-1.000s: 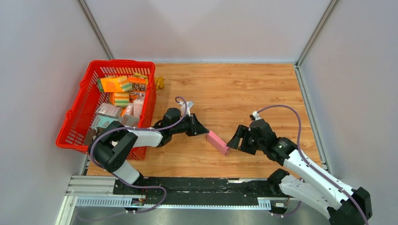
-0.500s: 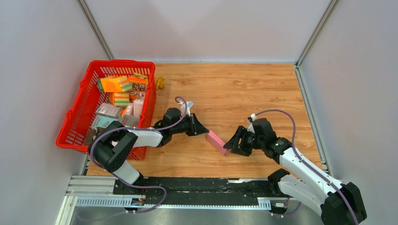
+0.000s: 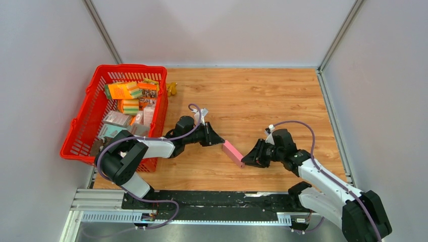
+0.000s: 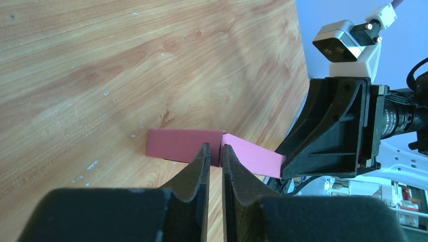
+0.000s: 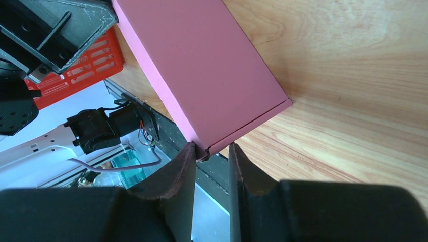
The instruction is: Fold the paper box
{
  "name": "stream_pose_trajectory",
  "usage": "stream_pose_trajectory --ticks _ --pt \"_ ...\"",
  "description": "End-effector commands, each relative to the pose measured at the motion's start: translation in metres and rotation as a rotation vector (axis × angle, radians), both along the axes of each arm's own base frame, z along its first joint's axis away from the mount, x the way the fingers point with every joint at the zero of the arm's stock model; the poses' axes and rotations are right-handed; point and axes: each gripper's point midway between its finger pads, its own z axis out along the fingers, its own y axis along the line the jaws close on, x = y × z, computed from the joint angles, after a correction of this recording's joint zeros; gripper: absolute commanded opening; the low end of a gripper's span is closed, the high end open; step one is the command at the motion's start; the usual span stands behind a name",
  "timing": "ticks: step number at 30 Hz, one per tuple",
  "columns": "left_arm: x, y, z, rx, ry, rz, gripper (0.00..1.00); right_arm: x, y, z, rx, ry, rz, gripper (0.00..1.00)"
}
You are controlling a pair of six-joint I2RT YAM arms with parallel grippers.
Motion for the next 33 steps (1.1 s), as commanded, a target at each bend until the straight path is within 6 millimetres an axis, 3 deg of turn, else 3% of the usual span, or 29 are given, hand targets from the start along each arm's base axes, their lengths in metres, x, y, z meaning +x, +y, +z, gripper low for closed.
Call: stream_pose_trajectory --ticks 1,6,12,14,19,23,33 --pt "-0.014 0.022 -0.053 0.169 0.096 0.028 0.16 -0.008 -0.014 -0.033 -0.075 0.063 -0.029 0.22" --pt "-0.014 0.019 -0.046 0.149 0.092 0.01 0.21 -0.013 -0.019 -0.044 -0.071 0.087 -0.04 0.07" --pt "-0.013 0.006 -0.007 0.044 0.06 -0.063 0.44 -0.006 -0.018 -0.032 -0.034 0.036 -0.045 0.07" --pt "-0.007 0.003 0.009 0.025 0.037 -0.071 0.44 -0.003 -0.018 -0.028 -0.027 0.025 -0.044 0.08" --pt "-0.004 0.0 0.024 0.02 0.014 -0.089 0.44 -0.003 -0.017 -0.027 -0.025 0.022 -0.036 0.09" --pt "-0.006 -0.001 0.023 0.015 0.02 -0.103 0.42 -0.001 -0.016 -0.024 -0.017 0.006 -0.033 0.09" --pt "-0.016 0.016 -0.02 0.101 0.089 -0.054 0.15 -0.006 -0.018 -0.028 -0.017 0.005 -0.016 0.0"
